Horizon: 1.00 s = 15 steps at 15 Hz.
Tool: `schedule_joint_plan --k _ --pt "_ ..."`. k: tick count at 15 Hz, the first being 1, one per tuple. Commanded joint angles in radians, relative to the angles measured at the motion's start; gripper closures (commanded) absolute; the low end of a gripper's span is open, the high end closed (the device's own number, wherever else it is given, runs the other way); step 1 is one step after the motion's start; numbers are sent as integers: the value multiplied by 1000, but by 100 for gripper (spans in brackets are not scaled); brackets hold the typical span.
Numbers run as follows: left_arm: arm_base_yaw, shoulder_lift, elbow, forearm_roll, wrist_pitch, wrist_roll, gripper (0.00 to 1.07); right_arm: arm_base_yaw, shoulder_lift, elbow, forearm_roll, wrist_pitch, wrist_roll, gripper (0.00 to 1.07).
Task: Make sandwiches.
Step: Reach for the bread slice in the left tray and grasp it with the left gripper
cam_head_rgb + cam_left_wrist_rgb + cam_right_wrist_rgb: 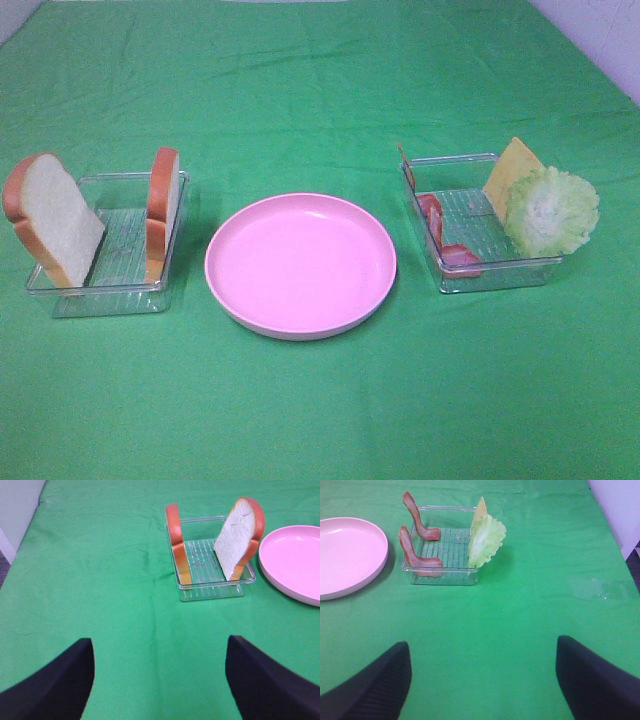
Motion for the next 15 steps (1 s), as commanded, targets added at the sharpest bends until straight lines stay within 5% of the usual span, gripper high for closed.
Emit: schedule_joint_plan --k 1,15 --pt "2 -24 1 -2 -12 1 36 -7 -14 3 1 -9 1 31" --pt "2 -24 1 -6 -12 1 36 -7 -14 3 1 -9 1 31"
